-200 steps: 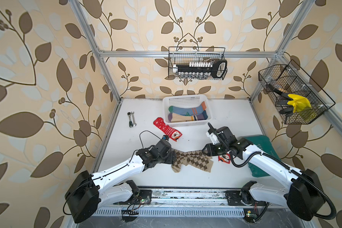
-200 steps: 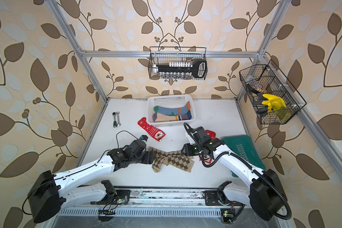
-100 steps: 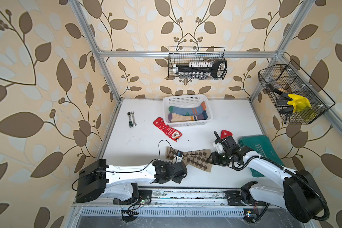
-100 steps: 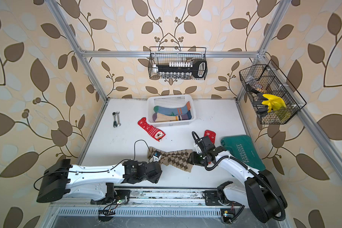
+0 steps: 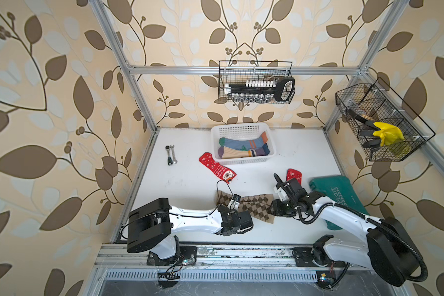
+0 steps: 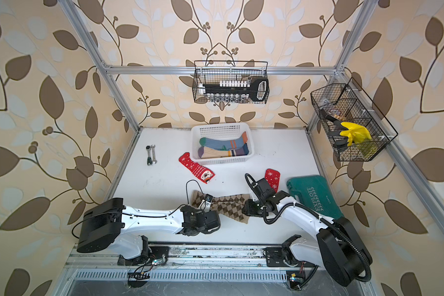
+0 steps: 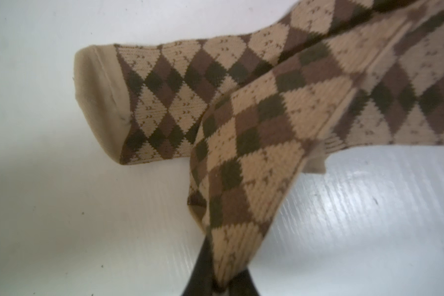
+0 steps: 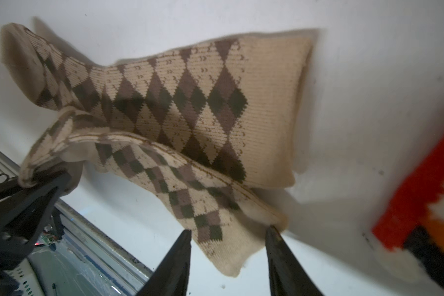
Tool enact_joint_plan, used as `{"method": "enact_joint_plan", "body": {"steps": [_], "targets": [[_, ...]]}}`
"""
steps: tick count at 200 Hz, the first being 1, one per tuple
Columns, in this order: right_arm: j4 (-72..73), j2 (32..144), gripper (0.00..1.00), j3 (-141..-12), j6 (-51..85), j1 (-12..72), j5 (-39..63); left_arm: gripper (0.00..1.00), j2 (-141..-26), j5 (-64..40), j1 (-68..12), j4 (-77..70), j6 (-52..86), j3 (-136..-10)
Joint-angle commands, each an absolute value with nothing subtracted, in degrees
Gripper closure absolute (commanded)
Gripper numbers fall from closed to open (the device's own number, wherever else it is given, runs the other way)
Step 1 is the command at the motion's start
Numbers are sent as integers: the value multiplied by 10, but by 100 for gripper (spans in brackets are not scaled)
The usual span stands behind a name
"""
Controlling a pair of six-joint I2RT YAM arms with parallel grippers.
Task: Place the socks together as a pair
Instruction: Flatten out the sock at the center of the board.
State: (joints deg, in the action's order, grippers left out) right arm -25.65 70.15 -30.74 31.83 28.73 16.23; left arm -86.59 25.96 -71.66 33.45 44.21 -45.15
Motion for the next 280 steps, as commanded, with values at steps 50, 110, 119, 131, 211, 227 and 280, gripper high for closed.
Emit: {"method": "enact_joint_plan", "body": {"steps": [50,110,119,131,211,227,280], "targets": [[-275,665,52,-289,351,318,71,100,-767,205,-718,401,412,-517],[-236,711,50,-282,359,328,76,100,-756,136,-715,381,387,-532],[-229,722,52,-284,359,332,80,100,-754,127,-715,375,385,-533],[-219,735,60,-289,359,338,84,100,-750,120,-714,374,382,-535],[-416,627,100,-391,309,350,104,100,-632,-11,-646,390,356,-527],[-454,623,100,-412,293,349,136,100,-616,-39,-626,381,350,-511],[-481,636,100,-429,267,356,221,94,-637,-165,-595,302,363,-443]]}}
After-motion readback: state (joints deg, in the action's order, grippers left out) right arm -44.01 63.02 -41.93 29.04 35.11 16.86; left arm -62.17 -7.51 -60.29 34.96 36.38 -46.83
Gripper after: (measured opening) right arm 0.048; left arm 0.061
